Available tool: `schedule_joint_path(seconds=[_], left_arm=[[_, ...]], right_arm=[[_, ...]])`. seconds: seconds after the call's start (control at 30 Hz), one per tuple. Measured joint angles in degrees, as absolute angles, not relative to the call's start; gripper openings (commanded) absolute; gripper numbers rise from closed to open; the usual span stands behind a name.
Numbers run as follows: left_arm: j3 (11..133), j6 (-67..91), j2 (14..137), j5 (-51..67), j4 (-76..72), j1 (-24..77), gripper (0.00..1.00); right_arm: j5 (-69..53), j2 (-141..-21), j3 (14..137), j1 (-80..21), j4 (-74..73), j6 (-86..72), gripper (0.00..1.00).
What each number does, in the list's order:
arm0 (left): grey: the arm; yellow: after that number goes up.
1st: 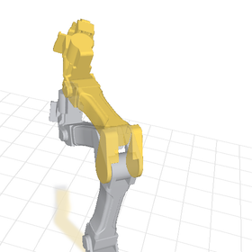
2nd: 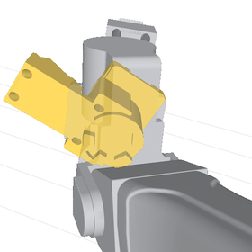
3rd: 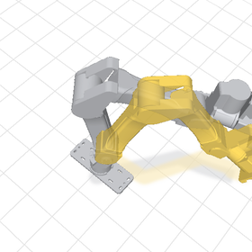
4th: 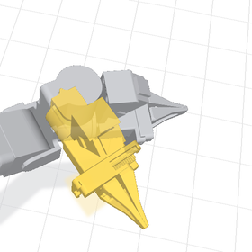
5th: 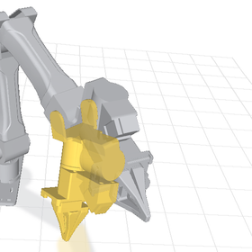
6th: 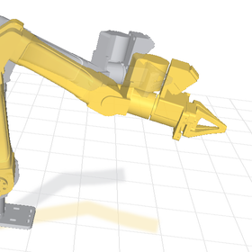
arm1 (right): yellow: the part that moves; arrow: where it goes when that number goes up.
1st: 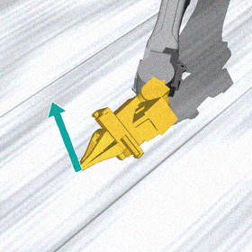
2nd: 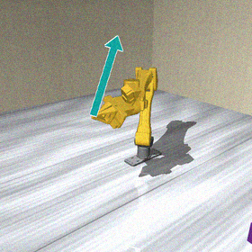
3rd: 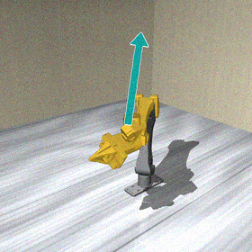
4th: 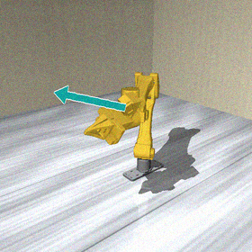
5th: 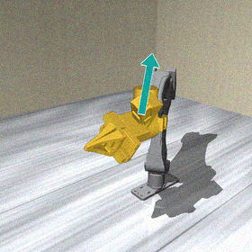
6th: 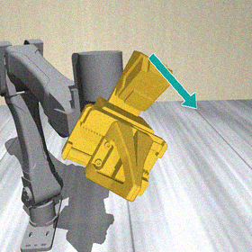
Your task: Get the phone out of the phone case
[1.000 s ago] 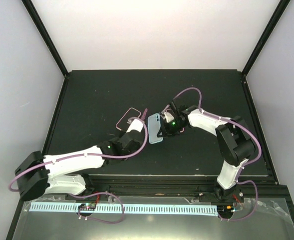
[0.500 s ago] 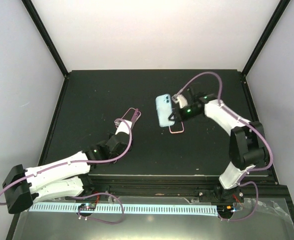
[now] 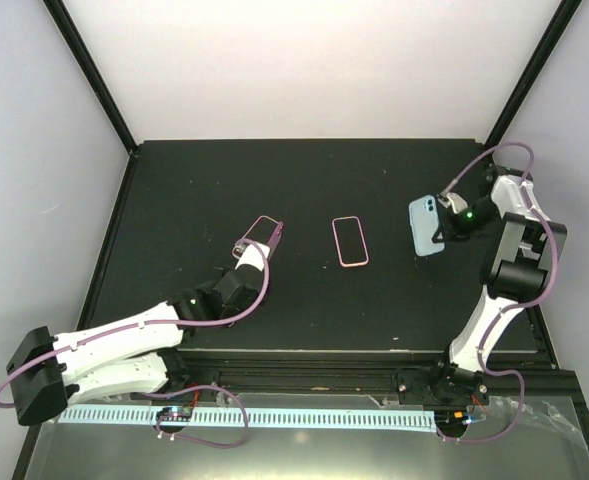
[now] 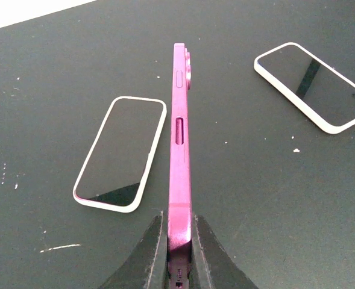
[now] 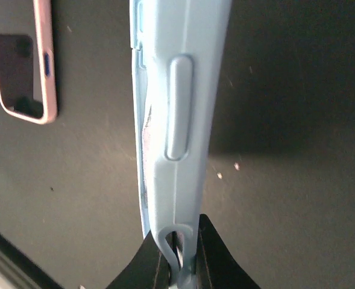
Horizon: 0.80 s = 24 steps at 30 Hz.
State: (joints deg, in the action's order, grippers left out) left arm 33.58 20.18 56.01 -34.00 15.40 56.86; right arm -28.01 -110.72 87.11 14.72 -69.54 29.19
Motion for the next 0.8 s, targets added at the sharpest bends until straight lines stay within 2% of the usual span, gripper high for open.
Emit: schedule_joint_path(seconds=[0.3,0.37,0.53,0.6,0.67,0.73,0.8], left_arm=[[33.8,18.7,60.69,-33.15,14.5,57.08,0.02],[34.09,18.59,60.75,-33.08,14.5,57.12,0.02],[34.46,18.61,60.53,-33.01,14.22,57.23,0.02],[34.46,18.59,60.27,-33.01,14.22,57.36,0.02],[34.46,18.35,60.2,-33.01,14.31,57.47,0.02],[34.48,17.72,60.23,-33.04,14.66,57.49,0.02],[34.85,16.8,60.71,-33.19,15.25,57.49,0.02]], right_arm=[[-26.68,-123.33,95.15,16.75,-81.69,34.5,0.02],[-26.59,-125.19,96.71,16.82,-82.32,34.37,0.11],[-26.39,-127.31,98.56,17.8,-81.8,32.53,0.18],[-25.61,-127.28,98.56,18.2,-80.79,31.55,0.31],[-24.36,-127.22,98.56,18.61,-79.29,30.94,0.37],[-23.16,-126.87,98.52,18.96,-77.78,30.24,0.55],[-22.35,-125.29,97.17,19.22,-75.33,30.26,0.57]])
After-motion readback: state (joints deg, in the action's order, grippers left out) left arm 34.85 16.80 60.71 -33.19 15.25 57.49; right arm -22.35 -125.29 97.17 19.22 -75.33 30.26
